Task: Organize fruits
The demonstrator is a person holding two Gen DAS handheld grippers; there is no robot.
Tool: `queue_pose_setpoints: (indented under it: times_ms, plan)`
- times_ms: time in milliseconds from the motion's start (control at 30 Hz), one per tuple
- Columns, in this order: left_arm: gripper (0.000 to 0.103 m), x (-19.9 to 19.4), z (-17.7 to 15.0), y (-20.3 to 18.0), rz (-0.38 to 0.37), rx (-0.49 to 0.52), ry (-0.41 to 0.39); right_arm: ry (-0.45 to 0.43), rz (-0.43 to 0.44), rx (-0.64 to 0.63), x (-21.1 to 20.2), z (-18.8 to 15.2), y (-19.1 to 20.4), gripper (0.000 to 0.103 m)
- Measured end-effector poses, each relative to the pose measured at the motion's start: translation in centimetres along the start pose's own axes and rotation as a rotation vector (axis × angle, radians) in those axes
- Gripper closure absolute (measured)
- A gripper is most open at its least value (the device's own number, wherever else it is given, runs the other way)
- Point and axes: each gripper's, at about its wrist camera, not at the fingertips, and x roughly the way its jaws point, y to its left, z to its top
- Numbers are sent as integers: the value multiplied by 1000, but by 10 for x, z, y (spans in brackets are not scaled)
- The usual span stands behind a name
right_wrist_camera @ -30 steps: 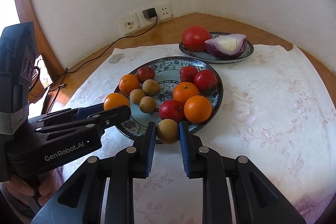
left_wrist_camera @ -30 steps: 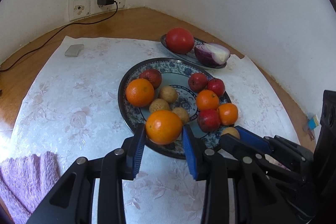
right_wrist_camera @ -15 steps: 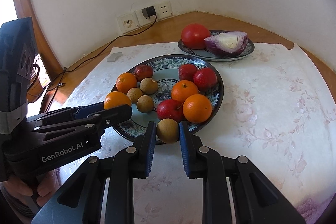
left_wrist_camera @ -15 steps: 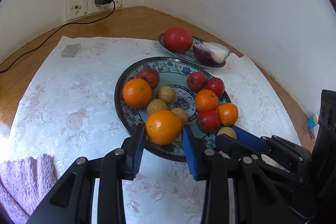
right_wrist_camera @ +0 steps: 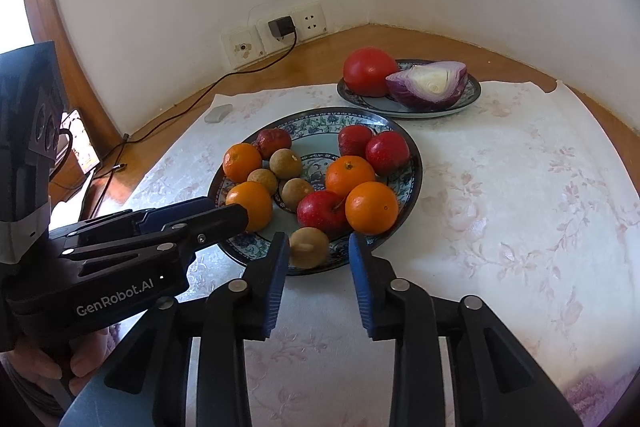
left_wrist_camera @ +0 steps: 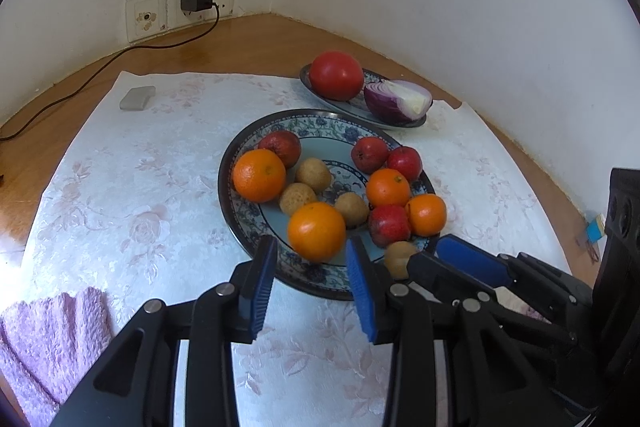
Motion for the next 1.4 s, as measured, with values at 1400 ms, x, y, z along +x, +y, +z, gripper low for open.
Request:
queue_pose_setpoints:
  times_ms: [1400]
  plan:
    - [37,-9,-36,-4,96,4,43,25,-122,35,-18,-26,-14,29]
